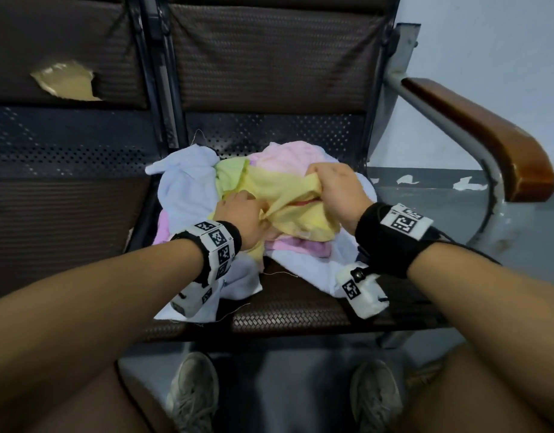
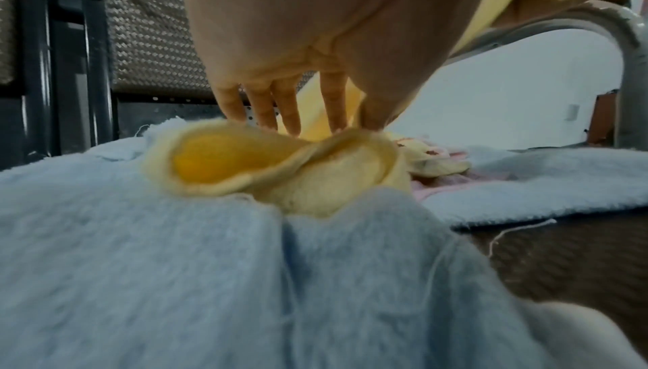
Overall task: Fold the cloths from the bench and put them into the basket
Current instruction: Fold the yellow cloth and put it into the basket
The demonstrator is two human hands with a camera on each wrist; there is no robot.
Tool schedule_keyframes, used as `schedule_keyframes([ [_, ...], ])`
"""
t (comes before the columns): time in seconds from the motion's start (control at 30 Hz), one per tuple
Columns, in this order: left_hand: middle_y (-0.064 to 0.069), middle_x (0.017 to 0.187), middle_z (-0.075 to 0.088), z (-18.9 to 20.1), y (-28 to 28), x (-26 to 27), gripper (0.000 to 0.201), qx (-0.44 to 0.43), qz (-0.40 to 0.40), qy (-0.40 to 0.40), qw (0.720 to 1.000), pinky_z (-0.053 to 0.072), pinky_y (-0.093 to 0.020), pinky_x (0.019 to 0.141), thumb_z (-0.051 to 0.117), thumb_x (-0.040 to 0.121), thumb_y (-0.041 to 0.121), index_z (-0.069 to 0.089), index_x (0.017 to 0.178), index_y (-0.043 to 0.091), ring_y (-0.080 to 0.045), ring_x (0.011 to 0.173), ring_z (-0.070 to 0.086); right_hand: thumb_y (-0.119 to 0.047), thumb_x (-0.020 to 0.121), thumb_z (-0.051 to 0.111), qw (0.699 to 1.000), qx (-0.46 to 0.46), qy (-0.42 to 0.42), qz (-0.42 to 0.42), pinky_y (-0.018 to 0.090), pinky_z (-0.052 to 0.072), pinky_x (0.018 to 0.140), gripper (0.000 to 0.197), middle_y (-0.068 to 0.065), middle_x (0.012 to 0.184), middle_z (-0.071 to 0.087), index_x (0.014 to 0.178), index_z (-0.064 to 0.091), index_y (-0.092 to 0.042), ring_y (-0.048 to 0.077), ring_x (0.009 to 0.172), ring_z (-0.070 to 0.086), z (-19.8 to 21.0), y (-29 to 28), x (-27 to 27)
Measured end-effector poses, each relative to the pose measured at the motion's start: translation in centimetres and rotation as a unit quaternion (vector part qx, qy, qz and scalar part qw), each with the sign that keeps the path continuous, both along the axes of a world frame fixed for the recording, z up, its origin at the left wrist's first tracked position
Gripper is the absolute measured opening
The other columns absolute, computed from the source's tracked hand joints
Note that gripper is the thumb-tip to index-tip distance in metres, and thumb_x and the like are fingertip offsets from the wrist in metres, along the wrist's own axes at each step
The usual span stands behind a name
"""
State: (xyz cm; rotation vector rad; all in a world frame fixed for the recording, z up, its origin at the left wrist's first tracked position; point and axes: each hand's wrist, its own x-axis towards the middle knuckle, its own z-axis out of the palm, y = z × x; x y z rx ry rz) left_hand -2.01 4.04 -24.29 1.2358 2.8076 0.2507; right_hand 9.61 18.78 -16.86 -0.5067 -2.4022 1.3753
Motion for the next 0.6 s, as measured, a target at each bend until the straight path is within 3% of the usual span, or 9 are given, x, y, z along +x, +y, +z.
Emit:
schedule_keyframes([
  [0.03,-0.009,0.117,0.061,0.3,0.3,-0.1,0.026,0.024,-0.001,0.007,1.0,0.044,-0.04,0.085,0.048,0.095,0.04,0.063,0.109,0.024,-0.033,0.11,0.055,-0.024,0.082,0.036,0.999,-0.016,0.033,-0.034,0.022,0.036,0.061,0.029,-0.006,0.063,0.045,0.058,0.049,-0.013,0.007,0.063,0.042,0.5,0.7,0.6],
  [0.1,-0.011,0.101,0.067,1.0,0.8,-0.1,0.027,0.088,0.006,-0.016,0.996,0.045,-0.036,0.075,0.039,0.101,0.033,0.061,0.096,0.019,-0.034,0.093,0.06,-0.024,0.076,0.037,0.983,-0.072,0.096,-0.138,0.023,0.031,0.05,0.029,-0.004,0.057,0.039,0.063,0.05,-0.001,0.008,0.055,0.037,1.0,2.8,1.9],
  [0.2,-0.012,0.089,0.062,2.6,2.2,0.8,0.031,0.22,0.03,-0.11,0.969,0.042,-0.036,0.072,0.033,0.105,0.029,0.053,0.09,0.01,-0.031,0.085,0.057,-0.021,0.087,0.039,0.971,-0.015,0.05,-0.231,0.031,0.035,0.065,0.028,-0.001,0.063,0.041,0.061,0.043,-0.013,0.019,0.068,0.04,0.2,6.1,4.1],
  [0.23,-0.011,0.088,0.06,3.2,2.9,1.2,0.032,0.258,0.032,-0.135,0.956,0.04,-0.035,0.072,0.032,0.106,0.027,0.051,0.088,0.009,-0.029,0.085,0.055,-0.02,0.09,0.042,0.976,0.02,0.003,-0.219,0.033,0.04,0.071,0.025,-0.002,0.069,0.046,0.065,0.047,-0.018,0.021,0.072,0.046,-0.5,6.8,4.6],
  [0.3,-0.004,0.081,0.054,4.5,4.1,2.6,0.032,0.309,0.03,-0.163,0.937,0.031,-0.032,0.07,0.032,0.106,0.024,0.046,0.079,0.013,-0.025,0.082,0.05,-0.026,0.087,0.059,0.984,0.055,-0.098,-0.141,0.035,0.049,0.081,0.009,-0.002,0.093,0.056,0.095,0.055,-0.024,0.021,0.085,0.056,-1.7,6.6,5.6],
  [0.37,0.001,0.078,0.052,5.8,5.3,4.3,0.032,0.338,0.019,-0.172,0.925,0.027,-0.027,0.068,0.033,0.105,0.022,0.045,0.076,0.017,-0.022,0.08,0.047,-0.038,0.077,0.076,0.985,0.096,-0.138,-0.045,0.034,0.049,0.087,0.056,-0.002,0.113,0.052,0.124,0.048,-0.027,0.016,0.097,0.055,-2.5,5.4,5.7],
  [0.4,0.003,0.079,0.052,6.4,5.8,5.2,0.031,0.347,0.012,-0.184,0.92,0.027,-0.025,0.068,0.034,0.104,0.022,0.046,0.076,0.018,-0.018,0.078,0.047,-0.043,0.075,0.079,0.984,0.104,-0.145,-0.023,0.033,0.05,0.088,0.066,-0.003,0.117,0.053,0.129,0.046,-0.026,0.015,0.101,0.056,-2.5,4.7,5.4],
  [0.53,0.006,0.078,0.058,7.5,6.7,7.1,0.025,0.358,-0.035,-0.254,0.898,0.039,-0.029,0.069,0.048,0.097,0.032,0.056,0.076,0.02,-0.012,0.078,0.053,-0.026,0.095,0.056,0.979,0.147,-0.138,-0.013,0.041,0.052,0.087,0.018,0.004,0.102,0.07,0.104,0.064,-0.014,0.025,0.094,0.065,-2.0,4.0,4.7],
  [0.6,0.004,0.083,0.064,7.4,6.2,6.6,0.02,0.323,-0.06,-0.247,0.912,0.044,-0.026,0.071,0.062,0.086,0.041,0.063,0.082,0.021,-0.014,0.082,0.059,-0.022,0.098,0.045,0.98,0.155,-0.105,-0.065,0.038,0.049,0.082,0.021,0.007,0.096,0.068,0.101,0.062,-0.01,0.028,0.092,0.061,-1.8,4.5,4.7],
])
